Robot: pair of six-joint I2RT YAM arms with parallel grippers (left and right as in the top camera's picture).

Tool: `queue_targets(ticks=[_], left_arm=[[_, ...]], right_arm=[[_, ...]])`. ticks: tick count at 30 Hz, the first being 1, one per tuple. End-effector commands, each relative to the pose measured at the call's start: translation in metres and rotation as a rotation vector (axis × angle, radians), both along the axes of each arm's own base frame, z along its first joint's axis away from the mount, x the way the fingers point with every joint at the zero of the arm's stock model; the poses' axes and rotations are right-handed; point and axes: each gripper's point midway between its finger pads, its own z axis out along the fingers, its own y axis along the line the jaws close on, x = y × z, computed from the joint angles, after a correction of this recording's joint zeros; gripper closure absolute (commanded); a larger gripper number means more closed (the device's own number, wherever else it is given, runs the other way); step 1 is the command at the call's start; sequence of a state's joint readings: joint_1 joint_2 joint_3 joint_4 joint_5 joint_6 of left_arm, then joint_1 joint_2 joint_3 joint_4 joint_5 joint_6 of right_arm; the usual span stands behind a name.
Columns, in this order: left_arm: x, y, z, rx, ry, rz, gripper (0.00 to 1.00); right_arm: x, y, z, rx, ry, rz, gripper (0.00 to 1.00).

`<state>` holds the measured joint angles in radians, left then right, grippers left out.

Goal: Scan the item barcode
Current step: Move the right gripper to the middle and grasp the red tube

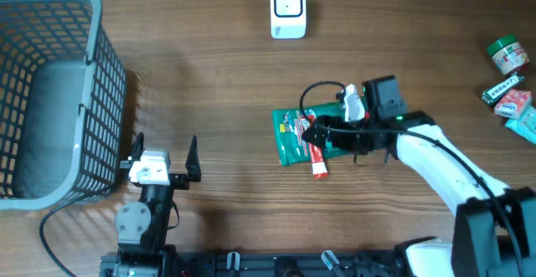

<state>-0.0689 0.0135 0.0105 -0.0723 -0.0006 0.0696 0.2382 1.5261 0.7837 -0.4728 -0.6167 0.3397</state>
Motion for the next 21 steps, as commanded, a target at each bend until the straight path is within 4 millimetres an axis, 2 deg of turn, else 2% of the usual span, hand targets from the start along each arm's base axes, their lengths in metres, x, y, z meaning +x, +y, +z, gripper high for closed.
queue_targets(ticks=[1,4,7,9,12,21], left_arm=[[0.000,-0.002,-0.001,-0.007,-0.001,-0.011,0.00],[0.000,-0.002,-0.001,-0.007,-0.001,-0.011,0.00],[0.000,-0.002,-0.001,-0.007,-0.001,-0.011,0.00],[0.000,-0.002,-0.001,-0.007,-0.001,-0.011,0.00],[0.000,-0.002,-0.001,-0.007,-0.001,-0.011,0.00],[0.000,-0.002,-0.001,-0.007,-0.001,-0.011,0.00]], right_arm=[[-0.011,0.015,-0.020,0.042,0.074,0.047,0.01],[-0.019,0.019,-0.041,0.017,0.134,0.066,0.08],[-0.029,0.010,-0.075,-0.070,0.223,0.053,0.19],[-0.034,0.008,-0.085,-0.080,0.262,0.050,0.26],[-0.036,0.007,-0.088,-0.084,0.276,0.051,0.34],[-0.047,0.001,-0.090,-0.119,0.305,0.076,0.32]])
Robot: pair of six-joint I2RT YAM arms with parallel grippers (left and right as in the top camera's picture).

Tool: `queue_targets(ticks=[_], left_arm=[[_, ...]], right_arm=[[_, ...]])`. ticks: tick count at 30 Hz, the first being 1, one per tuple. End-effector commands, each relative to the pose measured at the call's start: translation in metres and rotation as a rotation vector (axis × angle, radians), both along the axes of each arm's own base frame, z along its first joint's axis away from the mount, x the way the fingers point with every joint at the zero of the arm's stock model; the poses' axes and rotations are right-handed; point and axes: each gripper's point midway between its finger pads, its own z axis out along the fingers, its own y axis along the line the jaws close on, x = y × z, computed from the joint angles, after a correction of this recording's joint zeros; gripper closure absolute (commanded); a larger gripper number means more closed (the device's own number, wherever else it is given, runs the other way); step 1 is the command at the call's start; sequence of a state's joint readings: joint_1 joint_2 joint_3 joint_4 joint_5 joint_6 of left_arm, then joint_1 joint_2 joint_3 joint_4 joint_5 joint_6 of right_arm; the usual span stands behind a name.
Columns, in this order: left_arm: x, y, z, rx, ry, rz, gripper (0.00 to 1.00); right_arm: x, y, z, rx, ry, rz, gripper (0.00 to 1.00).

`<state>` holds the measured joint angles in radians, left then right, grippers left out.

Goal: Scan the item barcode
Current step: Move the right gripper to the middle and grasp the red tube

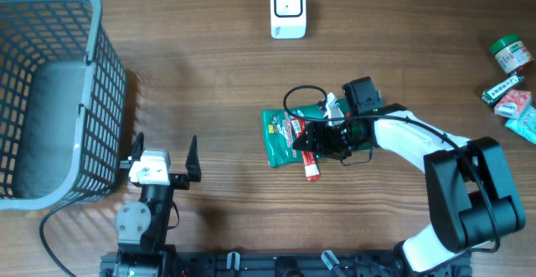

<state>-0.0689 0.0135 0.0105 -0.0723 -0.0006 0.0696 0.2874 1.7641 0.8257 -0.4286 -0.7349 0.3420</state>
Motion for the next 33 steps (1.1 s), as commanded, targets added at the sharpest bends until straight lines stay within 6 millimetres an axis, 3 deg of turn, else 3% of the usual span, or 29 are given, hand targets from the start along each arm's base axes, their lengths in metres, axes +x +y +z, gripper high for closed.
queue_targets(ticks=[1,5,9,15,19,21,26,29,33], left_arm=[[0.000,-0.002,-0.001,-0.007,-0.001,-0.011,0.00],[0.000,-0.002,-0.001,-0.007,-0.001,-0.011,0.00],[0.000,-0.002,-0.001,-0.007,-0.001,-0.011,0.00],[0.000,-0.002,-0.001,-0.007,-0.001,-0.011,0.00],[0.000,-0.002,-0.001,-0.007,-0.001,-0.011,0.00],[0.000,-0.002,-0.001,-0.007,-0.001,-0.011,0.00],[0.000,-0.002,-0.001,-0.007,-0.001,-0.011,0.00],[0.000,-0.002,-0.001,-0.007,-0.001,-0.011,0.00],[0.000,-0.002,-0.001,-0.007,-0.001,-0.011,0.00]], right_arm=[[-0.036,-0.032,-0.051,-0.221,0.126,0.014,0.36],[-0.037,-0.040,-0.055,-0.269,0.122,0.014,0.71],[-0.038,-0.041,-0.056,-0.279,0.124,0.016,0.95],[-0.037,-0.035,-0.053,-0.238,0.118,0.021,0.95],[-0.028,-0.023,-0.034,-0.167,0.086,0.042,0.95],[-0.020,-0.021,-0.012,-0.155,0.036,0.057,0.95],[-0.010,-0.018,0.062,-0.099,-0.201,0.083,0.95],[-0.014,-0.019,0.109,-0.062,-0.355,0.083,0.95],[-0.032,-0.024,0.157,-0.032,-0.545,0.123,0.95]])
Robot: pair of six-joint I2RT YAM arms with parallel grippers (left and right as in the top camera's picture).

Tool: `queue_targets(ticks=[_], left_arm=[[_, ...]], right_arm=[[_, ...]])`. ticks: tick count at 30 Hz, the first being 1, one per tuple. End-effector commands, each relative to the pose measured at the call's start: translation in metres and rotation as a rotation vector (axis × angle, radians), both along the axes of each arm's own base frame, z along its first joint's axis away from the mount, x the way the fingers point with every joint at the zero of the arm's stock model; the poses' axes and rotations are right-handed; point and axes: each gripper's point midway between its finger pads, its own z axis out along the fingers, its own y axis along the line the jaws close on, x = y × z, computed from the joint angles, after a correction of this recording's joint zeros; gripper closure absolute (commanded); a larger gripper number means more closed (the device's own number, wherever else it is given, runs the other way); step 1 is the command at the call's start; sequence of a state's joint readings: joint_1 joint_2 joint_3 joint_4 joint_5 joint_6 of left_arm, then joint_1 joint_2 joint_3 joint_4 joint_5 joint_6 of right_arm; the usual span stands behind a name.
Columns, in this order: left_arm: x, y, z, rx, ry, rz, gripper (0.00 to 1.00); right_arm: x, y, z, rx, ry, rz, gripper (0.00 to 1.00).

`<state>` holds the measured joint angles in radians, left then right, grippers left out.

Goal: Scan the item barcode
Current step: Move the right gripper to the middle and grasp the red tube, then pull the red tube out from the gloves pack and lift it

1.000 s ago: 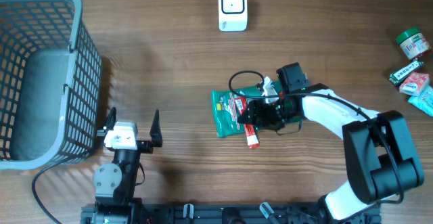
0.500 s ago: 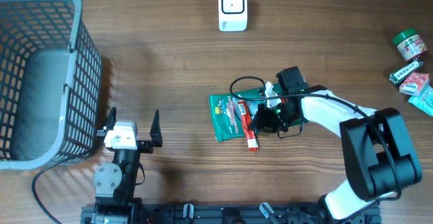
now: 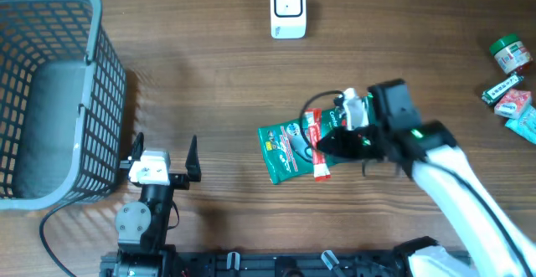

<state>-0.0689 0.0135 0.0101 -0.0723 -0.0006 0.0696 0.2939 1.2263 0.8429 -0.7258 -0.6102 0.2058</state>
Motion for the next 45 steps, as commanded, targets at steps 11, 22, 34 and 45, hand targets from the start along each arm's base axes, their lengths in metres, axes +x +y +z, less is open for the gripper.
queue_targets(ticks=[11,22,34,45], left_arm=[[0.000,-0.002,-0.001,-0.007,-0.001,-0.011,0.00],[0.000,-0.002,-0.001,-0.007,-0.001,-0.011,0.00],[0.000,-0.002,-0.001,-0.007,-0.001,-0.011,0.00],[0.000,-0.002,-0.001,-0.007,-0.001,-0.011,0.00]], right_arm=[[-0.022,-0.019,0.076,-0.015,-0.388,0.030,0.95],[0.025,-0.012,-0.071,-0.140,0.065,-0.079,0.95],[0.034,-0.019,-0.121,-0.217,0.166,-0.135,0.44],[0.021,-0.014,-0.127,-0.290,0.172,-0.096,0.15]])
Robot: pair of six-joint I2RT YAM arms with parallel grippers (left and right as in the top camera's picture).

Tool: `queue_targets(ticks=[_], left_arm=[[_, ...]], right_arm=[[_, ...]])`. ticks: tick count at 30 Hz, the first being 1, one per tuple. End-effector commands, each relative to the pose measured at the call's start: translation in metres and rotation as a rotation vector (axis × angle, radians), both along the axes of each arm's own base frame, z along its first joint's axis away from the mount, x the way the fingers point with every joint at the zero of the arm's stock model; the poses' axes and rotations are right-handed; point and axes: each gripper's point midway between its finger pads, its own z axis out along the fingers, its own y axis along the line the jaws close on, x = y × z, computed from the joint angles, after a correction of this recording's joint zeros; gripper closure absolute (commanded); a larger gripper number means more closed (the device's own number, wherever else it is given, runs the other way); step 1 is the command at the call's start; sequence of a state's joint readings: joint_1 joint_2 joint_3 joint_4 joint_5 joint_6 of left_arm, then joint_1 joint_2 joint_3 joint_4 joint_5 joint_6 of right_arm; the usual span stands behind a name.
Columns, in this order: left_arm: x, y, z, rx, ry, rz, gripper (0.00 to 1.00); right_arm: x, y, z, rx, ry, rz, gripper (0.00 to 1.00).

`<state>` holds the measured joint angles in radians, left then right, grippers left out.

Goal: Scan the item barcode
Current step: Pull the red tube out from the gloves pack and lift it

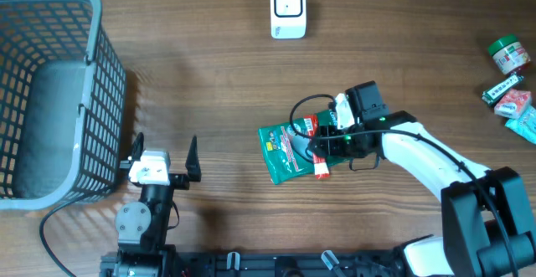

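A green packet (283, 151) lies flat on the wooden table near the middle, with a red tube-like item (319, 166) at its right edge. My right gripper (322, 145) is down over that right edge; its dark fingers blend with the packet, so their state is unclear. The white scanner (287, 9) stands at the far edge of the table, well beyond the packet. My left gripper (165, 145) rests at the near left, its fingers spread with nothing between them.
A grey mesh basket (94, 34) fills the left side. At the far right lie a green-lidded jar (507, 54) and a few small packets (511, 100). A black cable loops above the right wrist.
The right arm looked higher and further right before; now its gripper is lower and on the packet's right edge. The packet stays in nearly the same place. The left arm is unmoved.
The right gripper was on the green packet right of the table's middle. Then gripper and packet were a little further left. Later the packet lay turned and lower, the arm looking raised. Now the gripper is back down at its right edge.
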<state>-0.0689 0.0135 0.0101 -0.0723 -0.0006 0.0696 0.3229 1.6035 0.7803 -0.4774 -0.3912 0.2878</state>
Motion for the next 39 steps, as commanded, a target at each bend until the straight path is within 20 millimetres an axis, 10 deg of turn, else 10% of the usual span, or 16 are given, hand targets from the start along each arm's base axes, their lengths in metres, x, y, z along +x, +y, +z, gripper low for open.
queue_targets(ticks=[1,5,10,16,34,39], left_arm=[[0.000,-0.002,-0.001,-0.007,-0.001,-0.011,0.00],[0.000,-0.002,-0.001,-0.007,-0.001,-0.011,0.00],[0.000,-0.002,-0.001,-0.007,-0.001,-0.011,0.00],[0.000,-0.002,-0.001,-0.007,-0.001,-0.011,0.00],[0.000,-0.002,-0.001,-0.007,-0.001,-0.011,0.00],[0.000,-0.002,-0.001,-0.007,-0.001,-0.011,0.00]], right_arm=[[-0.010,0.003,-0.009,-0.064,0.015,0.023,0.11],[-0.013,-0.001,-0.017,-0.176,0.011,-0.023,0.09],[-0.020,-0.007,-0.038,-0.247,0.067,-0.066,0.36],[-0.036,-0.007,-0.064,-0.251,0.189,-0.095,0.95],[-0.019,0.037,-0.030,-0.041,0.095,0.131,0.95],[0.005,0.048,0.026,0.021,-0.059,0.125,0.95]])
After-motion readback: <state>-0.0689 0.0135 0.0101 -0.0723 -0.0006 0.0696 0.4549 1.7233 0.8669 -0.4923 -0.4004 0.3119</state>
